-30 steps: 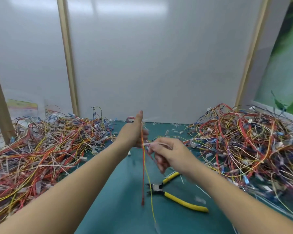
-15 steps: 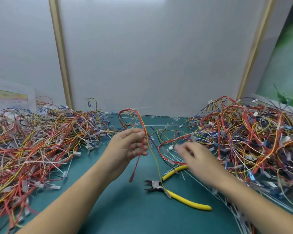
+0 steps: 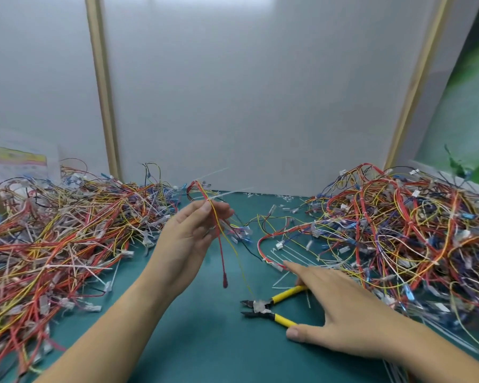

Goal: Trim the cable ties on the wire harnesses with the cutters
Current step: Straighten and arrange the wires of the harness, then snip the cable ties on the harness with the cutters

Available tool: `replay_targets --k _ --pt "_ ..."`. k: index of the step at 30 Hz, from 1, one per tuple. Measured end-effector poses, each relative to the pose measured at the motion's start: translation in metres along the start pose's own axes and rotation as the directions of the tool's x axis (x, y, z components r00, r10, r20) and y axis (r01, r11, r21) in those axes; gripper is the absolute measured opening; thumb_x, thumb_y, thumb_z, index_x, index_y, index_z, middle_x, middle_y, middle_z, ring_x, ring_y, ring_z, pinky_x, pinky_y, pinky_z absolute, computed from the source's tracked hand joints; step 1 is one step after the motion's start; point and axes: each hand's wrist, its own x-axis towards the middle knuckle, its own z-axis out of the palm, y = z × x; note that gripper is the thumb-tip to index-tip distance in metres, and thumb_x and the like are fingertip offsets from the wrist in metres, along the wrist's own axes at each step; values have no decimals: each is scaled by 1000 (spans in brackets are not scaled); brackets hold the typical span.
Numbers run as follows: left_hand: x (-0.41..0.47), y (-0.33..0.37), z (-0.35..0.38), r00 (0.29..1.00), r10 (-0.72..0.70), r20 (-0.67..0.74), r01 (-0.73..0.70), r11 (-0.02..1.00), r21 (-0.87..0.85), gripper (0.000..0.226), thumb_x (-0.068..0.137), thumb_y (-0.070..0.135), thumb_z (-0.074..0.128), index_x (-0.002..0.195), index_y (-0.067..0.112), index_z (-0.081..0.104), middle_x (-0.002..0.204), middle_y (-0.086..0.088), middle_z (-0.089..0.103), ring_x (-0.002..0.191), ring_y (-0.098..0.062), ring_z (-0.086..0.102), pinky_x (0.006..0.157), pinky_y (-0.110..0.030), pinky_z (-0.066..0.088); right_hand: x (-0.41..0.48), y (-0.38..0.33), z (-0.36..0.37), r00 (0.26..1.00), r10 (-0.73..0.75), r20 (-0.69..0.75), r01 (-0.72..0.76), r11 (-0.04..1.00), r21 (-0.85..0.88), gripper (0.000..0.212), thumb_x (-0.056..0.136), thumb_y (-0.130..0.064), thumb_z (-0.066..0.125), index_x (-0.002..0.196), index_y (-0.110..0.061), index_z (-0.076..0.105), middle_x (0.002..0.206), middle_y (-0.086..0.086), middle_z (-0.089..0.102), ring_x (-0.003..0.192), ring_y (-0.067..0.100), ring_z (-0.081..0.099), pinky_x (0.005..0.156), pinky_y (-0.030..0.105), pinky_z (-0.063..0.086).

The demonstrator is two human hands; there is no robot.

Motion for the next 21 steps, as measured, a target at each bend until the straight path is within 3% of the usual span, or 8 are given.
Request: replay_targets --k 3,5,9,11,14,17,21 --pt "6 11 5 994 59 -96 -63 998 -33 14 96 12 54 100 3 63 96 -12 72 95 -26 72 80 -29 60 -13 8 -1 997 32 -68 -38 995 -93 105 67 -95 33 153 -46 -1 138 -26 38 129 0 35 102 19 28" --pt "10 15 6 984 94 -154 -86 995 57 11 99 9 53 93 6 61 88 -7 71 85 -26 74 68 -26 60 -25 14 -4 993 51 -102 -61 992 -106 99 68 -96 25 152 -47 7 138 -31 33 123 -8 35 100 15 30" --pt "19 12 7 969 128 -211 -77 970 232 12 99 8 54 88 8 54 86 -15 60 76 -26 74 59 -27 58 -40 22 -10 987 101 -124 -100 995 20 72 70 -95 12 131 -60 28 119 -35 30 100 -13 46 74 14 40" --pt "22 5 11 966 150 -213 -88 958 275 16 99 7 53 84 10 51 92 -15 63 75 -25 74 59 -28 59 -38 22 -10 981 129 -144 -95 971 218 57 78 -88 20 115 -53 48 117 -28 39 102 -5 51 78 20 45" --pt "21 -17 15 973 170 -159 -102 924 369 18 98 6 54 81 11 57 97 -9 75 80 -20 70 70 -27 58 -27 10 -7 960 171 -222 -23 837 546 42 88 -69 36 107 -43 64 103 -16 55 98 6 58 88 34 47" --pt "15 -35 11 983 155 -95 -104 907 408 13 97 6 57 85 8 61 90 -7 77 86 -19 71 85 -29 57 -5 -8 -7 963 161 -216 42 702 711 38 92 -62 38 100 -37 66 92 -8 64 86 10 60 83 32 49" --pt "9 -39 9 992 115 -52 -90 933 348 10 96 5 59 87 2 61 88 -13 77 81 -22 74 74 -27 59 25 -21 -5 966 201 -162 63 425 903 39 88 -50 42 98 -25 71 92 3 71 76 15 61 73 38 55"
